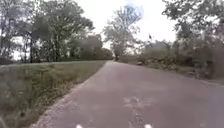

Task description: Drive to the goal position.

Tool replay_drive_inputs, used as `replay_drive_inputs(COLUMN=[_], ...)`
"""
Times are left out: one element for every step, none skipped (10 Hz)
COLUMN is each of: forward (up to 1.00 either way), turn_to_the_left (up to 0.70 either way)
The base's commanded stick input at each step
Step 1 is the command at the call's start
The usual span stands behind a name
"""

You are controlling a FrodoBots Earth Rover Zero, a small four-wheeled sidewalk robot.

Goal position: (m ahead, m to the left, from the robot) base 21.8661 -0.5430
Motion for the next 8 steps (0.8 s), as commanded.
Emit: replay_drive_inputs(forward=[1.00, 1.00, 1.00, 1.00, 1.00, 1.00, 1.00, 1.00], turn_to_the_left=[0.00, 0.00, 0.00, 0.00, 0.00, 0.00, 0.00, 0.00])
